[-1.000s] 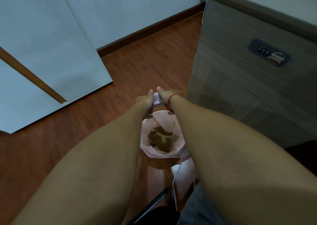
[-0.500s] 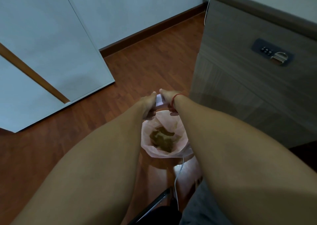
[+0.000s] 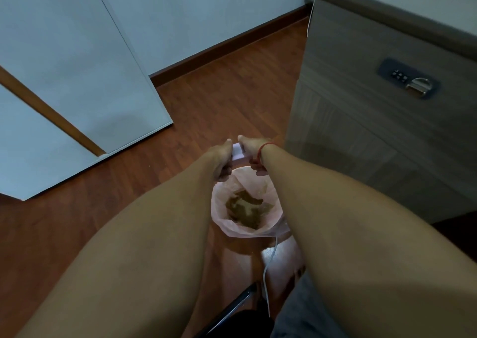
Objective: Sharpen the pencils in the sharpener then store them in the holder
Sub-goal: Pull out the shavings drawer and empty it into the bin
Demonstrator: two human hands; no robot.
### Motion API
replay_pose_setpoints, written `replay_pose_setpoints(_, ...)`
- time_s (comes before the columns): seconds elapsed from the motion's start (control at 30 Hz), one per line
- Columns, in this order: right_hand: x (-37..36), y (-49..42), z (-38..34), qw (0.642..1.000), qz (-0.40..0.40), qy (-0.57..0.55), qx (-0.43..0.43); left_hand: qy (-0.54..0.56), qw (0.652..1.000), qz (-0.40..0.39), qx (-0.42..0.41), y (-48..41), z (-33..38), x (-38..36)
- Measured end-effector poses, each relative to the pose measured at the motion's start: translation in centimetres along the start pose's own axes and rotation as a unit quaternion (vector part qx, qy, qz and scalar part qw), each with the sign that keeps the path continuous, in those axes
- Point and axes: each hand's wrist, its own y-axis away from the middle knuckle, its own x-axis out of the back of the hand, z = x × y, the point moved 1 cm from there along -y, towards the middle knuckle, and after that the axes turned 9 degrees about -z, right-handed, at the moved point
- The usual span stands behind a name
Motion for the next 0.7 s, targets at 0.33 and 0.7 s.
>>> replay_pose_setpoints(0.33,0.2,0.4,-1.0,0.999,-0.008,0.033,0.009,-0.008,1.000,0.008,-0.009,0.5,0.7,0.5)
replay_pose_setpoints(0.7,0.4,0.9,-1.2,0.998,-0.026,0.056,0.013,-0.008,1.000,0.021,-0.017,0.4,0.6,0.4)
